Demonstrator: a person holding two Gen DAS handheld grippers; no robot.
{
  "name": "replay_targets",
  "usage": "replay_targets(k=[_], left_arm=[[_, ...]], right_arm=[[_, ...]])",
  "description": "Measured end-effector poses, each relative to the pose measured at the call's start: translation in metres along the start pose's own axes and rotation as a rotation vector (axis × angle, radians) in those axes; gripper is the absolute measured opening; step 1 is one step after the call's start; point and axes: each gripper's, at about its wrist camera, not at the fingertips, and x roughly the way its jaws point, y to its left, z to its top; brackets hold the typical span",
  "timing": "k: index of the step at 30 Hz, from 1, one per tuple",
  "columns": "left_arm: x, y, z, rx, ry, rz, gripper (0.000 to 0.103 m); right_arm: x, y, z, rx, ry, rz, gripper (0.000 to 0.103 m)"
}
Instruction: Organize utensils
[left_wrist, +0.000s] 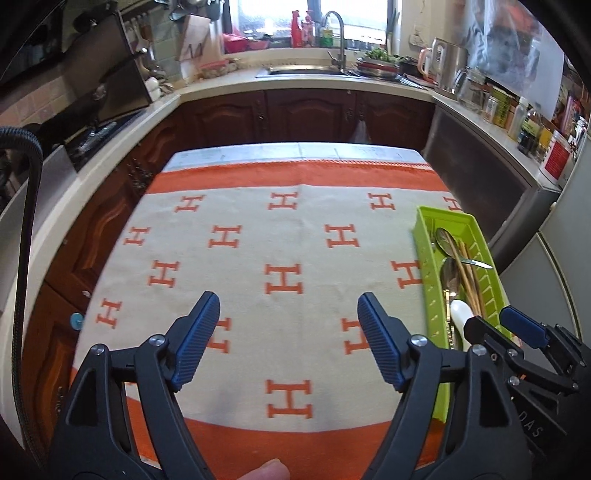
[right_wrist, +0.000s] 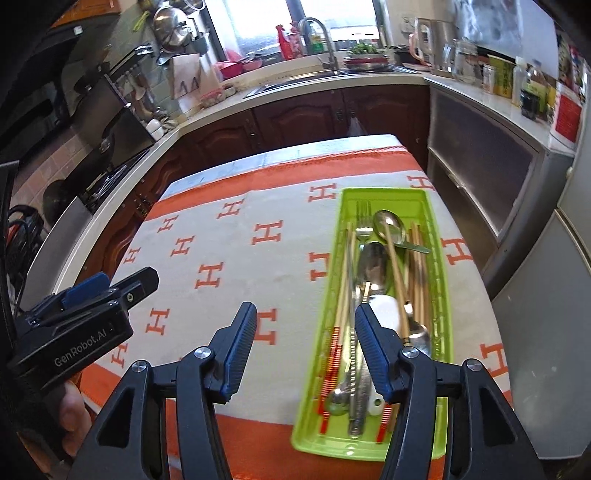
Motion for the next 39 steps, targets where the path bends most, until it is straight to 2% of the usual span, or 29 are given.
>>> replay_targets(k=[8, 14, 17, 20, 22, 30, 39], left_arm=[[-0.031, 0.038, -0.007, -0.011, -0.035, 0.031, 0.078], [-0.046, 0.057, -0.014, -0.048, -0.047, 0.034, 0.078], [-0.049, 0.063, -0.017, -0.066, -0.053, 0.042, 0.078], [-0.048, 0.067, -0.018, -0.076, -0.048, 0.044, 0.078], [-0.047, 0.070, -0.019, -0.082, -0.043, 0.045, 0.078], [-0.039, 0.067, -0.020, -0.083, -0.015, 0.055, 0.078], [-0.037, 0.062, -0.021, -0.068, -0.012, 0.062, 0.078]], right_arm=[[-0.018, 0.055, 0.004, -0.084, -0.005, 0.055, 0.061], [-0.039, 0.090, 0.004, -0.133, -0.049, 0.045, 0.078], [-0.046, 0.101, 0.003, -0.141, -0.068, 0.031, 0.079], [-0.052, 0.107, 0.001, -0.129, -0.083, 0.017, 0.082], [-0.055, 0.109, -0.001, -0.120, -0.089, 0.001, 0.089], [-0.056, 0.103, -0.002, -0.104, -0.101, -0.054, 0.092], [-0.053, 0.100, -0.004, -0.101, -0.104, -0.079, 0.092]])
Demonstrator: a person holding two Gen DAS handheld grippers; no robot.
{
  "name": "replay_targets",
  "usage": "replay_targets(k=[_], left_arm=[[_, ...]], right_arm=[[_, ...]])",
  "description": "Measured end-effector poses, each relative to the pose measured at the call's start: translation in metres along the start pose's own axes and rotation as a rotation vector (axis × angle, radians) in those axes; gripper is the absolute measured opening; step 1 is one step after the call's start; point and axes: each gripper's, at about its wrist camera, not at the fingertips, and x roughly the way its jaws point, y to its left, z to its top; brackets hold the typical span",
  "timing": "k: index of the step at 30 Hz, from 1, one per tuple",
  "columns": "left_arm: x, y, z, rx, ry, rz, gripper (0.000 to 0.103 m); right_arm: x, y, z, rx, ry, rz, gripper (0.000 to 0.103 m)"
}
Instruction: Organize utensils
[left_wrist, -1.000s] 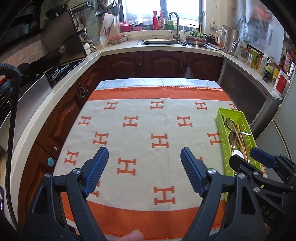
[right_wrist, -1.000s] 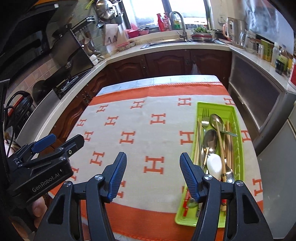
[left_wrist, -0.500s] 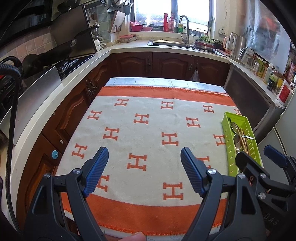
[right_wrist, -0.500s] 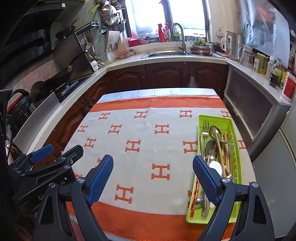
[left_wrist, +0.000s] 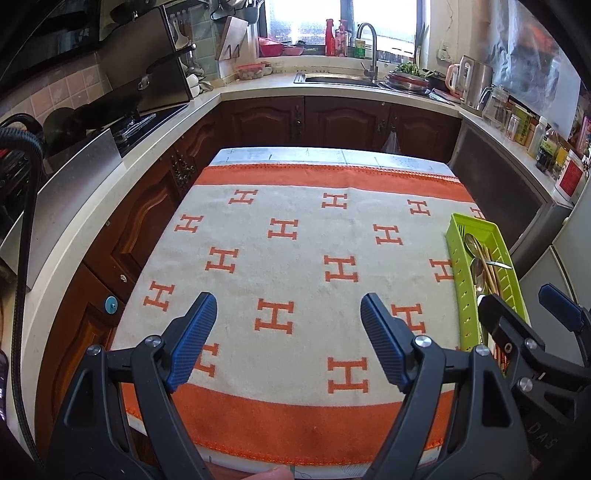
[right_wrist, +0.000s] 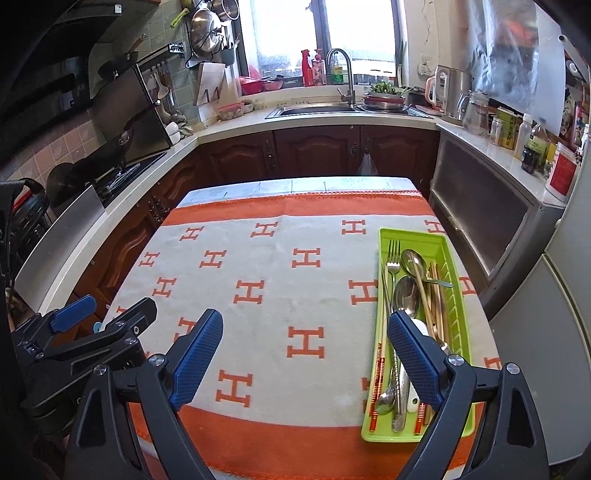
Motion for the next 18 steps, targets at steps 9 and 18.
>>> replay_targets(k=[9, 18], left_arm=[[0.0013, -0.0015, -0.0008, 0.006, 0.005, 0.003, 0.078], [0.0039, -0.0002, -0.0021, 0.005, 0.008, -0.001, 0.078]], right_arm=[[0.0032, -0.0040, -0.0021, 0.017, 0.007, -0.006, 0.093], [0.0061, -0.0026, 0.0004, 0.021, 0.014, -0.011, 0.094]])
